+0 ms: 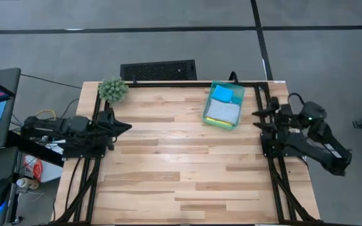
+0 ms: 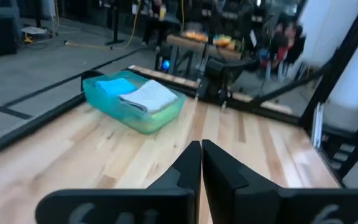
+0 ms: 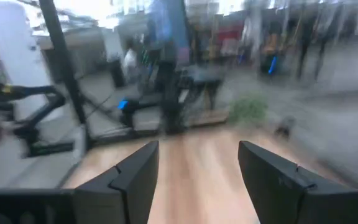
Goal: Fold microfiber towels
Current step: Return to Home Position
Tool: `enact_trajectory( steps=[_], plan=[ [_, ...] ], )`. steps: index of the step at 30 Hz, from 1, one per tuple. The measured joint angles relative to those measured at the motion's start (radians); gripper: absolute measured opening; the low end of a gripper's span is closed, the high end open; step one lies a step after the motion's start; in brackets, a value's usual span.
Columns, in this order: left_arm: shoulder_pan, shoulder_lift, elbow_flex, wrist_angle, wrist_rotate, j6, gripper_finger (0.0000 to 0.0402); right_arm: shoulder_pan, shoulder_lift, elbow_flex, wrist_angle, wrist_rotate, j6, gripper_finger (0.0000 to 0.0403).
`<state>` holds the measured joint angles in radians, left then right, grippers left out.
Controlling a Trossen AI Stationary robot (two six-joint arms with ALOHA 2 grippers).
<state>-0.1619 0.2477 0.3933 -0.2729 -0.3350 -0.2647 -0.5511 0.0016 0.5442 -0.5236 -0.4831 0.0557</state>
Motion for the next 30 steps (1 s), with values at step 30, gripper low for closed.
enact_trajectory(
  steps=[30],
  plan=[
    [0.006,-0.150,-0.380,0.305,0.272,-0.018,0.0004,0.498,0.091,-0.538,0.537,0.460,0.180,0.0244]
  ],
)
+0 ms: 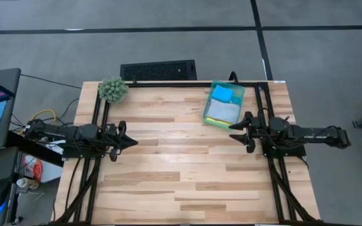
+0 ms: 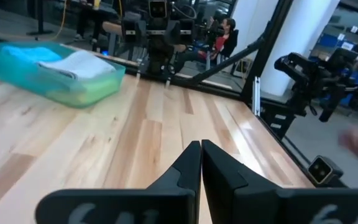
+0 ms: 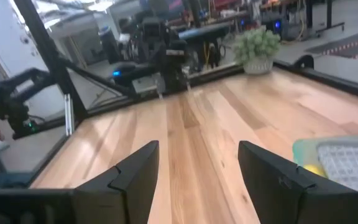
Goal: Fold microfiber towels
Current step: Return to Home Position
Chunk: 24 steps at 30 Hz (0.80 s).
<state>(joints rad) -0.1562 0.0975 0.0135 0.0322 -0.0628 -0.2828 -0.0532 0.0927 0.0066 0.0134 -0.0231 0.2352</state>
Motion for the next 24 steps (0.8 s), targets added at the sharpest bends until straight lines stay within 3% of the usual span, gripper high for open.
enact_trajectory(
  steps=[18,24],
  plan=[
    [-0.001,-0.001,0.000,-0.006,-0.002,-0.069,0.0004,0.007,0.017,0.002,-0.007,0.002,0.000,0.0244],
    [0.028,-0.097,0.003,0.004,-0.005,-0.069,0.0004,0.007,0.017,0.003,-0.008,0.002,0.001,0.0244]
  ],
)
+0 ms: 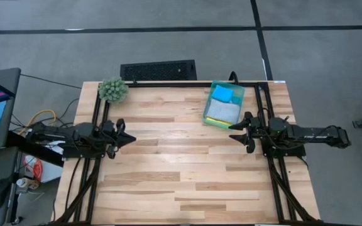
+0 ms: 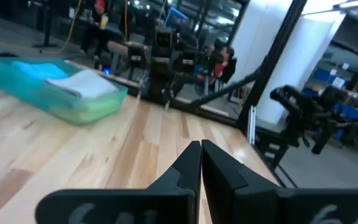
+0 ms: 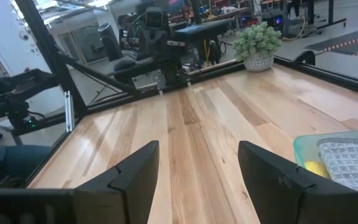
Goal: Fold microfiber towels
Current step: Return to Home Position
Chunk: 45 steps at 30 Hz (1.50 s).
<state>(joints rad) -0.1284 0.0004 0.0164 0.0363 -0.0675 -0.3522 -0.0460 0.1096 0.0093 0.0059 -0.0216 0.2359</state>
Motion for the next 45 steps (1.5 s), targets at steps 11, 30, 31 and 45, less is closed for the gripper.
enact_trajectory(
  steps=[11,30,31,45],
  plan=[
    [0.013,0.006,0.001,-0.008,-0.049,0.000,0.0004,0.000,0.002,0.001,-0.004,-0.003,0.000,0.0244],
    [0.013,0.006,0.001,-0.013,-0.045,0.000,0.0004,0.000,0.002,0.001,-0.003,-0.003,0.000,0.0244],
    [0.013,0.006,0.001,-0.013,-0.045,0.000,0.0004,0.000,0.002,0.001,-0.003,-0.003,0.000,0.0244],
    [0.013,0.006,0.001,-0.014,-0.045,0.000,0.0004,0.000,0.002,0.001,-0.003,-0.004,0.000,0.0244]
  ],
)
